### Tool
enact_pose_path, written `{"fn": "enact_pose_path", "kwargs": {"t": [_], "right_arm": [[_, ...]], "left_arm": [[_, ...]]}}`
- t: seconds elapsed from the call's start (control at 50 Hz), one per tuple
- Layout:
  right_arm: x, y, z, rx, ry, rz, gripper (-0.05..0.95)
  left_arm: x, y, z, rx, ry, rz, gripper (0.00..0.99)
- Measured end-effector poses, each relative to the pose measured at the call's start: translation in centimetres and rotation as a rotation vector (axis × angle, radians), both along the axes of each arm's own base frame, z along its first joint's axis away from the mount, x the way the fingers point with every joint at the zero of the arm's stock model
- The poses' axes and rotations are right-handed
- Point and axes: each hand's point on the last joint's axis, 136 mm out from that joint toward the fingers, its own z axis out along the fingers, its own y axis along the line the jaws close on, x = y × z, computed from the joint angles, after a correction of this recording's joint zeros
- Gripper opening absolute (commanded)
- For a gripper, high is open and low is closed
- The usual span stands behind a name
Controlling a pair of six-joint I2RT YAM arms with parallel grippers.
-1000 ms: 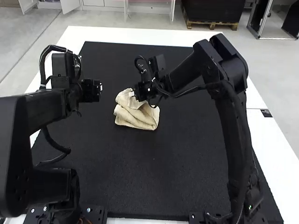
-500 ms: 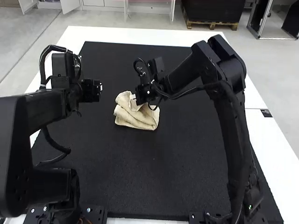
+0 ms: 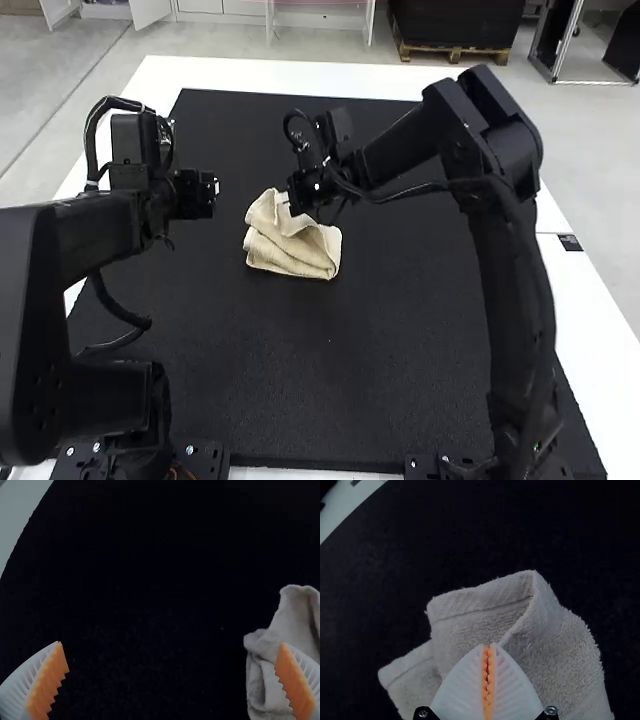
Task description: Fold the towel.
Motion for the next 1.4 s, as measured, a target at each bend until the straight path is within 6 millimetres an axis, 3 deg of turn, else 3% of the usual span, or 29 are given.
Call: {"fn": "enact_pose_path", "kwargs": {"t": [0.16,0.64,0.86,1.06,1.16,1.34,1.4], "right_arm": [[-1.1,0.1,1.4,0.010,-0.009,0.016,-0.02],[-4.8,1.4,0.6,-0.011,0.030,0.084,-0.02],[-5.9,1.7,0.0,-0.019,0.042,0.103,-0.02],[-6.0,2.4,0.5,0.001,0.018,0.113,0.02],[-5.9,2.5,0.8,0.009,0.011,0.113,0.18],[-5.8,2.7,1.1,0.031,0.020,0.107,0.60],[-5.9,2.8,1.2,0.036,0.027,0.110,0.62]], "left_arm": [[0.0,0.0,0.1,0.001,-0.003,0.000,0.969],[0.0,0.0,0.1,0.000,-0.003,0.000,0.969],[0.0,0.0,0.1,0.000,-0.004,0.000,0.969],[0.0,0.0,0.1,0.000,-0.003,0.000,0.969],[0.0,0.0,0.1,0.000,-0.003,0.000,0.969],[0.0,0.0,0.1,-0.001,-0.003,0.001,0.969],[0.0,0.0,0.1,-0.002,-0.004,0.001,0.969]]}}
